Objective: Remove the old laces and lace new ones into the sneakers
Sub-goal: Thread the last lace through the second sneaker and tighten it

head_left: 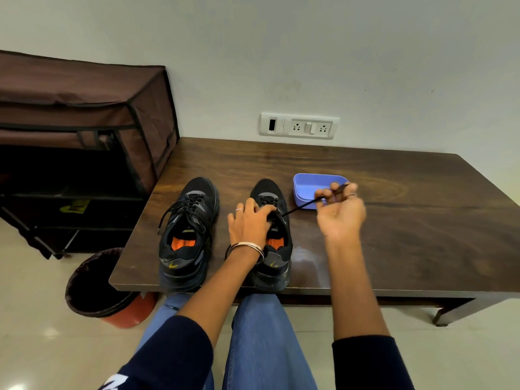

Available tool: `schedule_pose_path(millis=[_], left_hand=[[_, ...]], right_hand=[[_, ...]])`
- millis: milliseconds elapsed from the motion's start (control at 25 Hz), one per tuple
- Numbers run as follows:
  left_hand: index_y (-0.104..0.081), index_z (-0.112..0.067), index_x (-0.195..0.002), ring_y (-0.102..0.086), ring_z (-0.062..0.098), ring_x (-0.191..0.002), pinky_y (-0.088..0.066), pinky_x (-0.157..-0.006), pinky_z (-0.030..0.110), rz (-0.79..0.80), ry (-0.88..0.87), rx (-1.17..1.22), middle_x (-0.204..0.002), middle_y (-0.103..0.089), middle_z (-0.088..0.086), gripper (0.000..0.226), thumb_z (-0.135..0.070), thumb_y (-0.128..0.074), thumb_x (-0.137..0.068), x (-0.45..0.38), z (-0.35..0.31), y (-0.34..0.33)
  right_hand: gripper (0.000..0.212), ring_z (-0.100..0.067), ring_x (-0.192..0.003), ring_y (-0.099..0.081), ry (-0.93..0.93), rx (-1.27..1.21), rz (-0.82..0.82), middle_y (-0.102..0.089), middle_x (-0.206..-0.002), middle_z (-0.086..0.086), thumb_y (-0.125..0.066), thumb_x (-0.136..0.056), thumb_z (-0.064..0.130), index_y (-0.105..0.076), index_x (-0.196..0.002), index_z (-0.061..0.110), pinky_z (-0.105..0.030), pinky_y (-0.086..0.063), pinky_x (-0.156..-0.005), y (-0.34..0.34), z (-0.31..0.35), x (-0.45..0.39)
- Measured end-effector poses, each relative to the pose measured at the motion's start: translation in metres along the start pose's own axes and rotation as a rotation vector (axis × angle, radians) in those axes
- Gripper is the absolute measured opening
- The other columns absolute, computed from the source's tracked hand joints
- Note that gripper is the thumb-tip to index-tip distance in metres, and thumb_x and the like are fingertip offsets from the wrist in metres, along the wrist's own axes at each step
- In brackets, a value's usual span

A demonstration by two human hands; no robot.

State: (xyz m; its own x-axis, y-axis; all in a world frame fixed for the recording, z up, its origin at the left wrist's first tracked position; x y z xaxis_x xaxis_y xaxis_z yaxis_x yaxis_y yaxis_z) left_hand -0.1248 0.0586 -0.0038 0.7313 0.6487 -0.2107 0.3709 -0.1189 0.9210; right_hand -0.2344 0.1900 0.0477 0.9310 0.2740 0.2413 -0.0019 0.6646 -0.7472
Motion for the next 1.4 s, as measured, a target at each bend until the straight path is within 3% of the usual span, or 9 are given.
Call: schedule_pose_path(millis=[80,160,360,560,760,920,1040,1200,1400], left_hand=[[-0.052,-0.042,-0.125,-0.042,0.023,-0.112,-0.034,-0.09,0.039,-0.009,-0.006,-0.051,-0.119,-0.046,-0.002,0.042,-0.029,-0.063,-0.087,0.0,-0.001,-0.002],[-0.052,-0.042,-0.124,-0.04,0.022,-0.114,-0.032,-0.092,0.039,-0.019,-0.012,-0.059,-0.119,-0.046,-0.003,0.043,-0.028,-0.064,-0.086,0.0,-0.002,-0.002],[-0.052,-0.041,-0.123,-0.033,0.023,-0.118,-0.029,-0.098,0.043,-0.007,0.005,-0.032,-0.122,-0.039,-0.002,0.046,-0.026,-0.067,-0.082,-0.002,0.0,-0.002],[-0.052,-0.044,-0.12,-0.034,0.022,-0.116,-0.029,-0.1,0.044,-0.004,0.032,-0.008,-0.12,-0.041,-0.005,0.046,-0.027,-0.068,-0.08,-0.002,0.004,-0.006],[-0.05,-0.045,-0.121,-0.039,0.02,-0.115,-0.028,-0.098,0.044,-0.01,0.045,-0.006,-0.117,-0.048,-0.007,0.041,-0.03,-0.063,-0.085,-0.001,0.003,-0.009],[-0.041,-0.039,-0.133,-0.052,0.018,-0.111,-0.03,-0.095,0.039,0.064,0.079,0.146,-0.116,-0.056,-0.005,0.06,-0.036,-0.068,-0.08,-0.004,0.007,-0.012],[-0.056,-0.023,-0.127,-0.059,0.02,-0.104,-0.044,-0.095,0.041,0.097,0.14,0.588,-0.108,-0.064,0.001,0.056,-0.034,-0.076,-0.076,-0.006,0.019,-0.011],[-0.073,-0.011,-0.105,-0.066,0.022,-0.093,-0.051,-0.089,0.033,0.122,0.174,0.56,-0.095,-0.073,0.009,0.02,-0.02,-0.065,-0.088,-0.006,0.034,0.0],[-0.07,-0.02,-0.074,-0.065,0.023,-0.083,-0.051,-0.071,0.03,0.141,0.296,0.469,-0.081,-0.069,0.002,0.014,-0.024,-0.066,-0.088,-0.011,0.04,0.001]], right_hand=[[0.023,-0.009,-0.04,-0.031,0.088,0.049,0.068,-0.045,-0.056,0.002,-0.044,-0.101,0.016,-0.054,-0.08,0.015,-0.02,-0.027,-0.04,-0.006,0.031,0.004],[0.017,-0.005,-0.042,-0.04,0.228,0.556,0.173,-0.054,-0.059,0.002,-0.057,-0.096,0.014,-0.064,-0.08,0.015,-0.019,-0.032,-0.042,-0.012,0.033,0.006],[0.016,-0.014,-0.103,-0.06,0.106,1.74,0.405,-0.071,-0.099,0.006,-0.074,-0.083,0.025,-0.073,-0.1,0.027,-0.044,-0.039,-0.099,0.007,-0.049,-0.004],[0.008,-0.013,-0.09,-0.058,0.218,1.63,0.271,-0.069,-0.078,0.007,-0.071,-0.085,0.018,-0.076,-0.079,0.021,-0.041,-0.04,-0.087,0.003,-0.034,-0.002],[0.019,-0.007,-0.072,-0.053,0.387,0.677,0.049,-0.063,-0.072,0.002,-0.066,-0.085,0.002,-0.07,-0.072,0.017,-0.02,-0.044,-0.072,-0.001,0.032,-0.002],[0.014,-0.026,-0.114,-0.039,0.362,1.516,-0.244,-0.057,-0.115,-0.003,-0.068,-0.086,0.019,-0.071,-0.098,0.026,-0.04,-0.032,-0.089,0.02,0.017,-0.006],[0.036,-0.028,-0.126,-0.03,0.374,1.804,-0.037,-0.046,-0.135,0.002,-0.065,-0.088,0.017,-0.064,-0.123,0.027,-0.043,-0.027,-0.094,0.02,-0.012,-0.002],[0.038,-0.021,-0.117,-0.038,0.39,1.92,0.349,-0.061,-0.111,0.009,-0.054,-0.091,0.008,-0.065,-0.118,0.032,-0.04,-0.024,-0.085,0.005,-0.054,0.008],[0.028,-0.02,-0.102,-0.051,0.361,1.983,0.2,-0.062,-0.08,0.006,-0.051,-0.085,0.002,-0.062,-0.076,0.027,-0.044,-0.024,-0.087,0.009,-0.053,0.006]])
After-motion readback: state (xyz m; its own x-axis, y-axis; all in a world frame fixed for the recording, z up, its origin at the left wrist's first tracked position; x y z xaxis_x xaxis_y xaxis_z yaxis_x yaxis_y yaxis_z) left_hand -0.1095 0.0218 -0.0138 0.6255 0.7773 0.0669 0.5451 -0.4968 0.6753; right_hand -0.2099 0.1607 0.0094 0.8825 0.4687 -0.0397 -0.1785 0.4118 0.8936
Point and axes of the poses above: each hand's wrist, its own x-axis away from the middle knuckle, its own y-axis out of the back of the hand, z = x × y, the point moved 4 cm from there along -x, towards the middle knuckle
